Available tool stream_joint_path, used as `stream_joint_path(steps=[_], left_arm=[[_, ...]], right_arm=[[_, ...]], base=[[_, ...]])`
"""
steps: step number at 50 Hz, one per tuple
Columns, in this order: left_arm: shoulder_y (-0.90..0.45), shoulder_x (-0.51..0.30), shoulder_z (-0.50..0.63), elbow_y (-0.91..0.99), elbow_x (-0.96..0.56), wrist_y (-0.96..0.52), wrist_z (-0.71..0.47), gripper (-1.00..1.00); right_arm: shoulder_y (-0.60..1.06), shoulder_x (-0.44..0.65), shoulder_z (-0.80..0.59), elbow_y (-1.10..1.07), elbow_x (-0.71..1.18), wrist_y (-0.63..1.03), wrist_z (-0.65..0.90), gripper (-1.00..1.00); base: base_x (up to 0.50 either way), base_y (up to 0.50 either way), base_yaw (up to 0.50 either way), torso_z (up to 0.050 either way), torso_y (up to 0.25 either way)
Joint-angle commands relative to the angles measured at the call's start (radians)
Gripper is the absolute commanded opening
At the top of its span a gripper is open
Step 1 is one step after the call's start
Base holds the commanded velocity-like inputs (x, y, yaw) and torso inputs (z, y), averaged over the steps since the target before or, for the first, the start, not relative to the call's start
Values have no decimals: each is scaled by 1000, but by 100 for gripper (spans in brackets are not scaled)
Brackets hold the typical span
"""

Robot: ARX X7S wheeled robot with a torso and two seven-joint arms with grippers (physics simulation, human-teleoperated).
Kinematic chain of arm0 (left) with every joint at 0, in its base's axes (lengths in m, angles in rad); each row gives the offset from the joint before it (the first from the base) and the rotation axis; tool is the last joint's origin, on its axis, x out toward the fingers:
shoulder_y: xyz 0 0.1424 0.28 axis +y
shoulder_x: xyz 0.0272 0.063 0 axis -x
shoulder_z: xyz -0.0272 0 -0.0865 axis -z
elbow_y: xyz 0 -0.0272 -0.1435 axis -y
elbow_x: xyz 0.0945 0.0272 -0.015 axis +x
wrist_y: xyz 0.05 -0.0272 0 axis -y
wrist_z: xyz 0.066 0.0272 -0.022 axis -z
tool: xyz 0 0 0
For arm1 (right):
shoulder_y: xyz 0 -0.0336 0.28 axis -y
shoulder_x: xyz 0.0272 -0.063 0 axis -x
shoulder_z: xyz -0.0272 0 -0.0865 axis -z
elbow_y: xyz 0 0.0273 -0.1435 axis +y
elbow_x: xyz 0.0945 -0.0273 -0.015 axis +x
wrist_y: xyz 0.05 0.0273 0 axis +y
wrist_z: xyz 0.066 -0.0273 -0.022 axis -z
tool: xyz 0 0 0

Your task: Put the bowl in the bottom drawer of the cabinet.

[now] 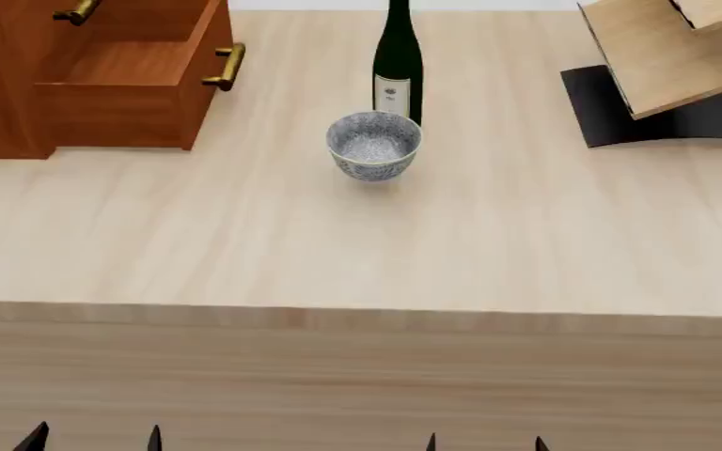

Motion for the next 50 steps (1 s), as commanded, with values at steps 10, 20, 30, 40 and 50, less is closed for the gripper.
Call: stream_joint_path(steps=[10,20,30,40,50], left_arm=[[7,-40,45,28,-21,3,-56,100],[12,-61,64,56,-33,-26,-85,100],[15,-75,74,87,-49,-50,-105,100],[13,-89,94,113,-47,-69,-123,100],[11,-105,110,144,-55,-99,-135,100]], right_arm=[[0,39,-48,-29,35,25,46,100],[5,58,-70,-41,29,40,91,100],[10,72,-89,-60,33,61,115,100],[17,87,-98,-73,32,82,135,100],[20,102,-112,-103,36,107,152,100]], base=[[0,0,0,17,0],[0,0,0,50,0],[0,0,0,50,0],[0,0,0,50,0],[0,0,0,50,0]])
